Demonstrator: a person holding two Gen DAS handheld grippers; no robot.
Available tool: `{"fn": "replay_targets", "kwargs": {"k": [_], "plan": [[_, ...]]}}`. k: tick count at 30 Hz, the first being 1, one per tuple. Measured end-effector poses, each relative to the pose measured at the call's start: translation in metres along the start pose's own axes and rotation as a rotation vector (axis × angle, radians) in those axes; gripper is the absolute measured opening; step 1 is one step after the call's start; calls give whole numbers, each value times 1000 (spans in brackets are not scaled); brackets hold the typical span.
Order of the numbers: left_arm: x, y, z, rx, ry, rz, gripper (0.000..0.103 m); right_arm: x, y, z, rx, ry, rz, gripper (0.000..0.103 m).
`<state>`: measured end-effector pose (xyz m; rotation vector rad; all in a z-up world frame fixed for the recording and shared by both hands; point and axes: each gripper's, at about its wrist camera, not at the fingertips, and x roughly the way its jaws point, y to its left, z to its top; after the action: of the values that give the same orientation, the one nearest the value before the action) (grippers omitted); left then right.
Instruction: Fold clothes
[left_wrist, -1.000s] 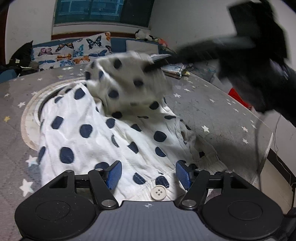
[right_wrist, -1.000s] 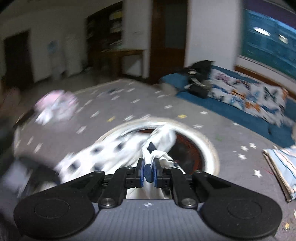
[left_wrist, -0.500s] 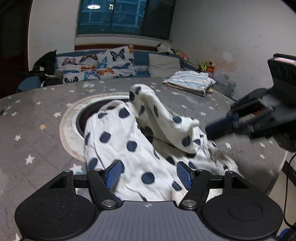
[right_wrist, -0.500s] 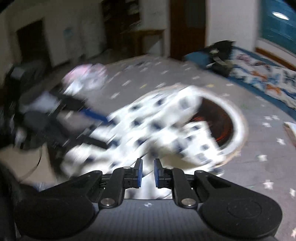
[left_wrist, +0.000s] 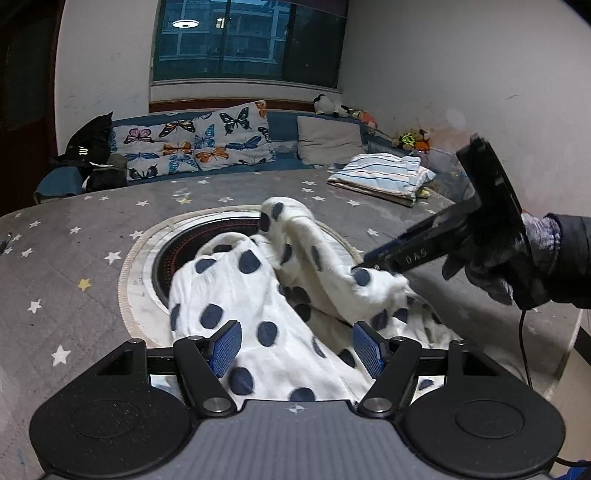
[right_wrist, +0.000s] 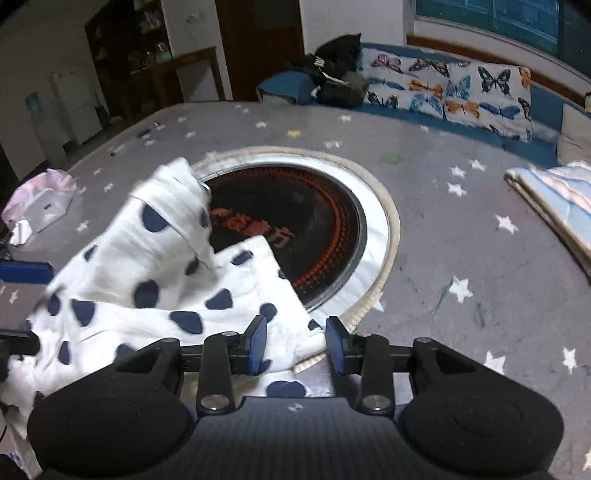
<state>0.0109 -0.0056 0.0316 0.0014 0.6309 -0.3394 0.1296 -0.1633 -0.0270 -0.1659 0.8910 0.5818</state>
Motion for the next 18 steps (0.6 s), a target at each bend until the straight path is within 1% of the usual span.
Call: {"fn": "replay_targets", "kwargs": {"k": [2, 4, 6, 9, 13, 18], "plan": [[3, 6, 3, -5, 1, 18, 71, 2, 2, -1, -15, 11, -5, 34], [7, 12, 8, -15, 1, 36, 73, 3, 5, 1, -55, 20, -20, 25], [11, 17, 13, -22, 0, 53, 73, 3, 9, 3, -96, 28, -35, 18], [16, 24, 19, -17, -8, 78, 73, 1, 13, 8, -168, 22, -85, 17], [23, 37, 30, -28, -8, 112, 73, -4, 15, 23, -312, -26, -227, 16], [36, 49, 38, -43, 10, 135, 73, 1, -7, 52, -385, -52, -404, 16]]}}
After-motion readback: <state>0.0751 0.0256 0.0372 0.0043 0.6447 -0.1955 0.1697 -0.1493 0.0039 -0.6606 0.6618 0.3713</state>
